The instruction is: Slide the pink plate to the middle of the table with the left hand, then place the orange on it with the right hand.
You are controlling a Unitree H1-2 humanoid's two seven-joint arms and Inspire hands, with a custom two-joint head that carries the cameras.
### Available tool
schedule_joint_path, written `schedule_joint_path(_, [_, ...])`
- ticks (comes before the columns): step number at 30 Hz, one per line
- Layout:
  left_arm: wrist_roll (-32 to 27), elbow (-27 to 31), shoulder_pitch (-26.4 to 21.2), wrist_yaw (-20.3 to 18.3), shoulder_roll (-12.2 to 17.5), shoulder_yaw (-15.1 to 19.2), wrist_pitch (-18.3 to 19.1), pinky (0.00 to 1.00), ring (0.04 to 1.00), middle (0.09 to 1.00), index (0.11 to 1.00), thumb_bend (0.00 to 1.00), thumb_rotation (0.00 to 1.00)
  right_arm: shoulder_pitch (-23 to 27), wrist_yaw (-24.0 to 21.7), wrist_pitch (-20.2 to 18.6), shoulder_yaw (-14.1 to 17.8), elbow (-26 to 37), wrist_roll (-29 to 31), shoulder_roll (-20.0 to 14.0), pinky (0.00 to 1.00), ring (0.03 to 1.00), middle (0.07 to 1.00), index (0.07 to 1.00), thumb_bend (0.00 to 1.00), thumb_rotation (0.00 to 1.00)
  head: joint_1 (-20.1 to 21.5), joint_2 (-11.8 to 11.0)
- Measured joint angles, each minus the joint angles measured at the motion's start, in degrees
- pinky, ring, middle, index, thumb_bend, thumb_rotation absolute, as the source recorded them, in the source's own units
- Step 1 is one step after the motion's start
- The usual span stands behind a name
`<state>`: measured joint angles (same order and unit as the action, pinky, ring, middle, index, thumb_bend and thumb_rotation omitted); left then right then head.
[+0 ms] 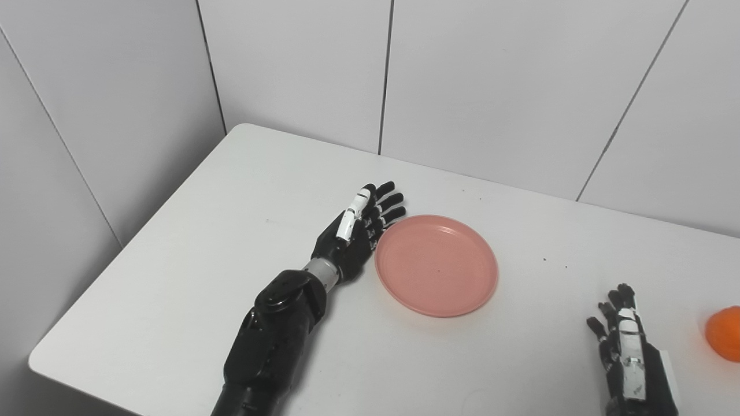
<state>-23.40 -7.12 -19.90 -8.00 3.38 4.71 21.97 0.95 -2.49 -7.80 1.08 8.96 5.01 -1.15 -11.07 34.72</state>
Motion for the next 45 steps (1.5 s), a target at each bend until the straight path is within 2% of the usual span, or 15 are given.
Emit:
schedule_joint_path(7, [2.4, 1.7, 1.0, 0.4, -1.9, -2.5, 0.0, 0.92, 0.926, 0.93, 0.92, 0.35, 1.0, 0.0, 0.7, 0.0, -0.5, 0.3, -1.0, 0.2, 1.0, 1.0, 1.0, 1.0, 0.19, 1.0, 1.9, 1.1])
schedule_joint_path(13, [3.3, 3.1, 2.5, -0.6, -2.9, -5.0, -0.2, 0.93, 0.93, 0.935, 0.925, 0.37, 1.0, 0.1, 1.3, 0.0, -0.6, 0.2, -1.2, 1.0, 1.0, 0.991, 0.992, 0.991, 0.26, 1.0, 4.0, 1.8])
schedule_joint_path(20, [3.7, 4.2, 4.3, -2.3, -3.8, -6.9, -0.7, 0.94, 0.939, 0.939, 0.926, 0.37, 1.0, 0.1, 2.3, -0.2, -0.7, 0.2, -1.6, 2.0, 1.0, 0.991, 0.991, 0.993, 0.26, 1.0, 6.9, 2.5])
schedule_joint_path(29, [3.7, 4.5, 4.9, -3.3, -3.8, -7.1, -1.1, 0.95, 0.945, 0.948, 0.939, 0.36, 1.0, 0.8, 3.8, -2.1, -1.2, 0.7, -3.4, 3.5, 1.0, 0.983, 0.984, 0.988, 0.26, 1.0, 10.5, 3.4])
schedule_joint_path(31, [3.7, 4.7, 5.1, -3.3, -3.8, -7.0, -1.1, 0.95, 0.947, 0.951, 0.942, 0.36, 1.0, 0.9, 3.8, -2.2, -1.5, 0.7, -3.8, 3.5, 1.0, 0.978, 0.982, 0.986, 0.27, 1.0, 13.7, 3.9])
schedule_joint_path(33, [3.7, 4.8, 5.2, -3.3, -3.8, -6.7, -1.1, 0.95, 0.948, 0.951, 0.943, 0.36, 1.0, 0.9, 3.8, -2.2, -1.8, 0.7, -4.7, 3.4, 1.0, 0.977, 0.981, 0.985, 0.27, 1.0, 14.0, 3.9])
schedule_joint_path(34, [3.7, 4.9, 5.2, -3.3, -3.8, -6.6, -1.1, 0.96, 0.95, 0.954, 0.942, 0.37, 1.0, 1.0, 3.8, -2.2, -1.9, 0.7, -5.2, 3.4, 1.0, 0.976, 0.98, 0.985, 0.27, 1.0, 16.8, 3.7])
schedule_joint_path(36, [3.6, 4.9, 5.3, -3.3, -3.8, -6.4, -1.1, 0.97, 0.953, 0.956, 0.944, 0.36, 1.0, 1.0, 3.9, -2.1, -2.2, 0.7, -5.8, 3.4, 1.0, 0.966, 0.971, 0.975, 0.26, 1.0, 16.9, 3.7])
schedule_joint_path(38, [3.6, 4.8, 5.3, -3.3, -3.8, -6.1, -1.1, 0.97, 0.955, 0.957, 0.946, 0.37, 1.0, 1.1, 3.9, -2.1, -2.2, 0.7, -6.0, 3.5, 0.98, 0.957, 0.966, 0.97, 0.25, 1.0, 20.4, 3.3])
schedule_joint_path(44, [3.3, 4.3, 5.3, -3.9, -3.8, -5.3, -1.9, 0.95, 0.943, 0.946, 0.934, 0.36, 1.0, 1.6, 3.9, -2.5, -2.2, 0.7, -5.8, 4.0, 0.97, 0.955, 0.965, 0.967, 0.27, 1.0, 22.1, 2.6])
schedule_joint_path(45, [3.3, 4.1, 5.3, -3.9, -3.8, -5.3, -2.4, 0.95, 0.943, 0.946, 0.933, 0.36, 1.0, 1.6, 3.9, -2.5, -2.2, 0.8, -5.8, 4.0, 0.97, 0.957, 0.966, 0.968, 0.27, 1.0, 23.6, 2.1])
